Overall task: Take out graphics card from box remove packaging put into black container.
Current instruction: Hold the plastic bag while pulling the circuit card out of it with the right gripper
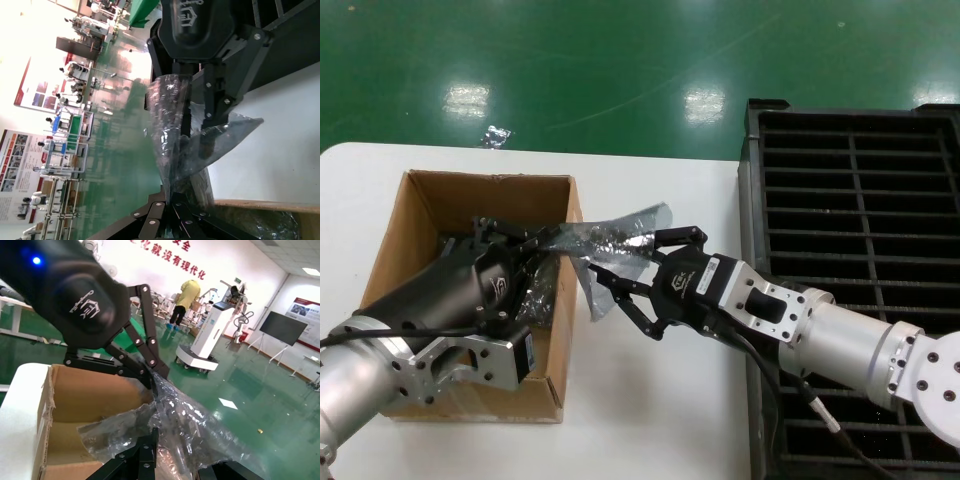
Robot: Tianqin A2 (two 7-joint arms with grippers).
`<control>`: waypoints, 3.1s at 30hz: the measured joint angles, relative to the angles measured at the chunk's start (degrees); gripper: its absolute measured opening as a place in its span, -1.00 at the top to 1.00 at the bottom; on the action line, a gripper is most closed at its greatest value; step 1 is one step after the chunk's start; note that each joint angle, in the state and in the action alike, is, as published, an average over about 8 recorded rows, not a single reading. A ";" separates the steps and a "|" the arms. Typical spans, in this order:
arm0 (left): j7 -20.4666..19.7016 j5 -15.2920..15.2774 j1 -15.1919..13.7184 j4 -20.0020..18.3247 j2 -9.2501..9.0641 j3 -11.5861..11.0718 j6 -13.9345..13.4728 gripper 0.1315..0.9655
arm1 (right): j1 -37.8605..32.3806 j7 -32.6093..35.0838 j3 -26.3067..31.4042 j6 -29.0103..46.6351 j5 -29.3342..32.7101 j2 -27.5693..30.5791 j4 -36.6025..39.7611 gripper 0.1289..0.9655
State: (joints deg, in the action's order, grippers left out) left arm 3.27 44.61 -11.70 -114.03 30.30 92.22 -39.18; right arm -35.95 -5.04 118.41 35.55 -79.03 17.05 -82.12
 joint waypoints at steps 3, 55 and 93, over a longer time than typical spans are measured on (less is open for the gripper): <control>0.00 0.00 0.00 0.00 0.00 0.00 0.00 0.98 | 0.17 -0.24 -0.14 -0.05 0.00 0.10 -0.29 0.75; 0.00 0.00 0.00 0.00 0.00 0.00 0.00 0.98 | -4.48 3.10 0.11 1.00 -1.29 -1.48 5.42 0.70; -0.01 0.00 0.00 0.00 0.01 0.01 0.00 0.98 | -1.78 -1.22 -0.94 1.97 -1.89 1.82 -0.58 0.88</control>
State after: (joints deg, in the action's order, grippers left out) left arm 3.27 44.61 -11.70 -114.03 30.31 92.23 -39.17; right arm -37.73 -6.26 117.47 37.52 -80.93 18.87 -82.69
